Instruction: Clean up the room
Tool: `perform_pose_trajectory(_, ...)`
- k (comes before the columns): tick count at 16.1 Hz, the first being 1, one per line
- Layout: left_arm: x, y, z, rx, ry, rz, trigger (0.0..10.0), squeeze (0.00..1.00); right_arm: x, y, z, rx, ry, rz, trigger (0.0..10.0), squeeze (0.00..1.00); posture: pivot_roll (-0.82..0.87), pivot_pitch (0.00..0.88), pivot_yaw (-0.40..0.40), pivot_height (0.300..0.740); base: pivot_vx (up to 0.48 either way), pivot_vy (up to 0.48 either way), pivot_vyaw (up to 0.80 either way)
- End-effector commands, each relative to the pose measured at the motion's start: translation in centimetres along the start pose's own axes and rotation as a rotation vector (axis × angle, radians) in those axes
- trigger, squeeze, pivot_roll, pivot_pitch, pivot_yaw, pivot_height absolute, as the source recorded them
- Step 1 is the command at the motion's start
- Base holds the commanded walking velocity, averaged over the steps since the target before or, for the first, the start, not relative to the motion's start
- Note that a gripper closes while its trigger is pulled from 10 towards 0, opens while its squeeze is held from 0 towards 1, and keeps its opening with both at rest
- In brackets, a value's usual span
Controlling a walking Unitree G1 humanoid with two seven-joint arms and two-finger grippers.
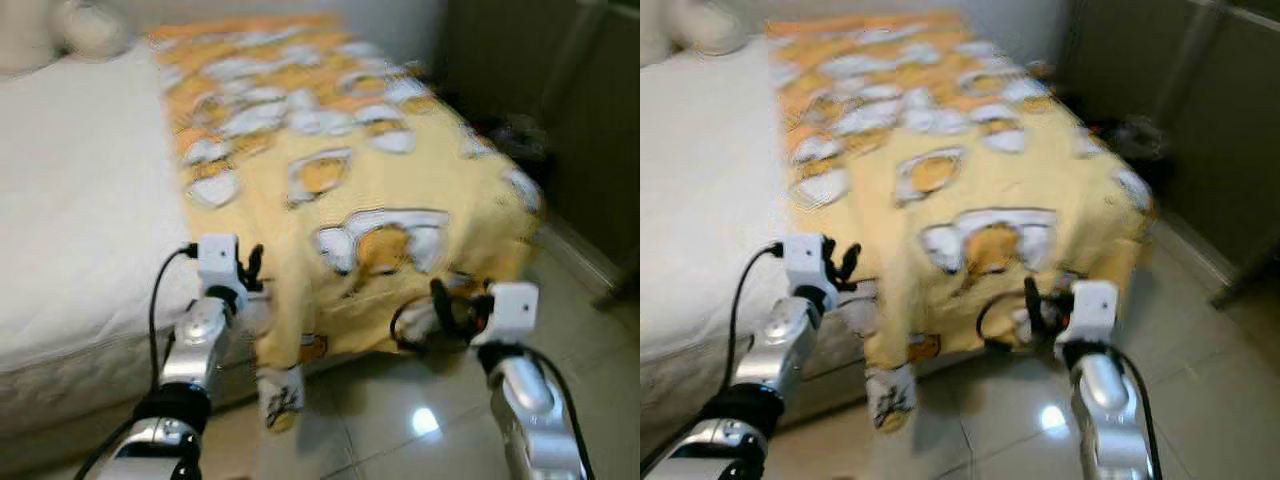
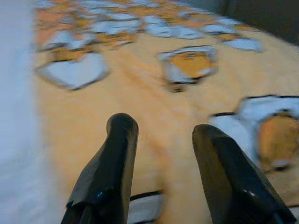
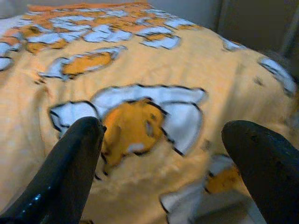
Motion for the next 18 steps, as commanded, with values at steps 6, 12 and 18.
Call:
perform_pose_trajectory(6,2.1,0.0,0.3,0.051,0.038,0.080,10.0,0.00,2.2,-0.7,1.2,0.021,0.064,-0.003,10.0,0.00,-0.01,0.000,-0.017,0.740,0.000,0.061,-0.26)
perform_pose_trajectory(12,2.3,0.3,1.2,0.083,0.057,0.101,10.0,0.00,2.1,-1.0,1.0,0.021,0.067,-0.020,10.0,0.00,-0.05,0.000,0.001,0.740,0.000,0.000,-0.26)
perform_pose_trajectory(18,1.2,0.4,1.9,0.084,0.028,0.082,10.0,0.00,2.3,-0.8,1.3,0.005,0.072,-0.021,10.0,0.00,-0.06,0.000,0.013,0.740,0.344,0.204,0.00)
Point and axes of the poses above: a point about 5 cm out from each wrist's last joint towards the gripper, its own z axis pointing out of the wrist towards the gripper, its own y axis along the axis of the wrist's last joint, x = y × z, the point moved 4 cm from there along z, pointing out of the wrist towards the gripper, and after that the axes turned 3 degrees about -z, right-handed, at the moved point
